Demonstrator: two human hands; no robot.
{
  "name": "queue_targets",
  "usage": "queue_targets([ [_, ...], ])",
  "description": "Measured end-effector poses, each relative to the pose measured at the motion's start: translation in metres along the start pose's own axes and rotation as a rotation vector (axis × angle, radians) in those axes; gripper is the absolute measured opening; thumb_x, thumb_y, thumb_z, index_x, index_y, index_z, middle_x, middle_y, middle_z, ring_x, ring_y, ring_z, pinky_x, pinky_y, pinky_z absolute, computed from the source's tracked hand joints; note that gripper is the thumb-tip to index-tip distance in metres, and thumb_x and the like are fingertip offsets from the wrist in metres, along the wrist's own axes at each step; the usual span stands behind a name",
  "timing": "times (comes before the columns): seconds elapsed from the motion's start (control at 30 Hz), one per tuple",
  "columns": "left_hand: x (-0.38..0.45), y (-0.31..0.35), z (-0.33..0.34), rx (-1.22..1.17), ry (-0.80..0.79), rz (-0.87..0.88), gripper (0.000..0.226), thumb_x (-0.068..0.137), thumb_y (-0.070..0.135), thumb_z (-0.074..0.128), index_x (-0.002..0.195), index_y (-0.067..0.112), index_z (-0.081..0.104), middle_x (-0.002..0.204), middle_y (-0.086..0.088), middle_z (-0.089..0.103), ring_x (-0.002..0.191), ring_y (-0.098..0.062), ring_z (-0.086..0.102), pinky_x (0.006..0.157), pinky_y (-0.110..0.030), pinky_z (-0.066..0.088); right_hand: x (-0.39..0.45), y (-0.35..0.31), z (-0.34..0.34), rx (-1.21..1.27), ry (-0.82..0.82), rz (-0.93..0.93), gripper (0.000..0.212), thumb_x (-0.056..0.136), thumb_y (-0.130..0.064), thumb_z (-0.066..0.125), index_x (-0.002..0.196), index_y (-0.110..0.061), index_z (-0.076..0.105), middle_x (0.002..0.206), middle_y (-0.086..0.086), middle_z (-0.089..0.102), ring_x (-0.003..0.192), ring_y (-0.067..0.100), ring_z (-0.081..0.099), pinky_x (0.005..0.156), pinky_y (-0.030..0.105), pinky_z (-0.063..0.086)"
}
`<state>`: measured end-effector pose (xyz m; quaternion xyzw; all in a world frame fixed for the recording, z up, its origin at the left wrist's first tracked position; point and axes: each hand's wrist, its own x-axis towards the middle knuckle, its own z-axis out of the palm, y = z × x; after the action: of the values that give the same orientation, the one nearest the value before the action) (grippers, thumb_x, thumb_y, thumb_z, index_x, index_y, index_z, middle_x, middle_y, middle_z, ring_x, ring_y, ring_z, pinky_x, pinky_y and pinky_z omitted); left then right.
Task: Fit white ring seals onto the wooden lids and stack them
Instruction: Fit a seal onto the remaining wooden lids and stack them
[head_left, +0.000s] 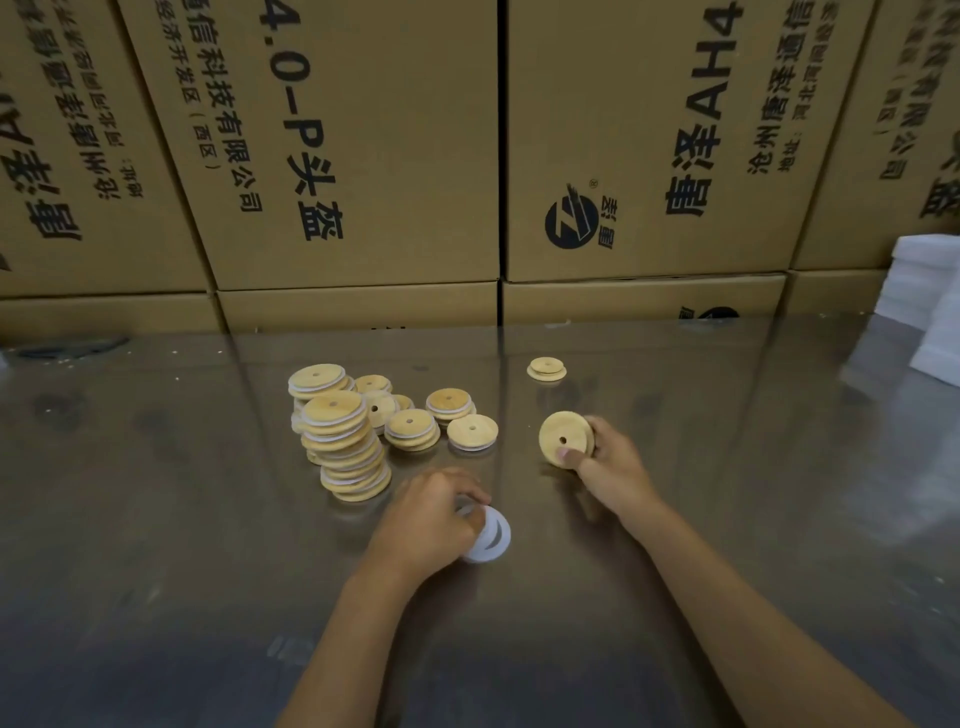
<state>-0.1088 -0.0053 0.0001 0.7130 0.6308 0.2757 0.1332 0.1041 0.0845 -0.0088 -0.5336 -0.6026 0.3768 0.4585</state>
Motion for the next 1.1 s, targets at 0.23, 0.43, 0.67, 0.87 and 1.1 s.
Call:
queue_targets([
  [0.23,-0.003,0.008,0.002,-0.003,0.157,0.037,0.015,0.083,0.013,0.061,0.083,0.024,0.07,0.089,0.015,0.06,0.094,-0.011,0.057,0.081,-0.032,0.048,-0.056,-0.001,-0.013,0.172,-0.05,0.01,0.021,0.09,-0.004,0.068,0.094,-0.024,0.063,0.091,-0.01,0.072,0.083,0.0,0.067,0.073,0.01,0.049],
  [0.43,-0.007,0.031,0.0,-0.18,0.252,0.05,0.013,0.091,0.012,0.054,0.086,0.023,0.058,0.081,0.011,0.061,0.079,-0.01,0.056,0.072,-0.031,0.046,-0.079,-0.005,-0.022,0.217,-0.048,0.042,0.018,0.09,-0.006,0.069,0.098,-0.022,0.066,0.089,-0.012,0.074,0.079,-0.002,0.067,0.07,0.009,0.048],
  [0.67,-0.009,0.074,-0.002,-0.798,0.187,-0.003,0.02,0.085,-0.004,0.067,0.086,0.016,0.069,0.08,0.004,0.069,0.072,-0.006,0.059,0.068,-0.014,0.048,-0.085,-0.019,-0.026,0.372,-0.077,0.131,0.013,0.095,-0.006,0.06,0.102,-0.008,0.071,0.095,0.011,0.073,0.086,0.02,0.067,0.081,0.032,0.057],
  [0.87,-0.011,0.086,0.005,-1.028,0.147,-0.035,0.011,0.08,-0.003,0.072,0.089,0.002,0.069,0.067,-0.012,0.069,0.053,-0.015,0.061,0.063,-0.021,0.052,-0.086,-0.022,-0.039,0.578,-0.154,0.17,0.025,0.097,-0.009,0.054,0.118,-0.002,0.066,0.105,0.02,0.071,0.093,0.029,0.069,0.075,0.039,0.061],
  [1.1,-0.011,0.088,0.016,-0.992,0.162,-0.11,0.008,0.079,0.005,0.076,0.082,0.013,0.074,0.074,0.001,0.072,0.068,-0.005,0.063,0.064,-0.013,0.049,-0.096,-0.019,-0.038,0.732,-0.292,0.217,0.028,0.1,-0.018,0.049,0.118,-0.004,0.066,0.107,0.017,0.072,0.094,0.025,0.071,0.073,0.035,0.061],
])
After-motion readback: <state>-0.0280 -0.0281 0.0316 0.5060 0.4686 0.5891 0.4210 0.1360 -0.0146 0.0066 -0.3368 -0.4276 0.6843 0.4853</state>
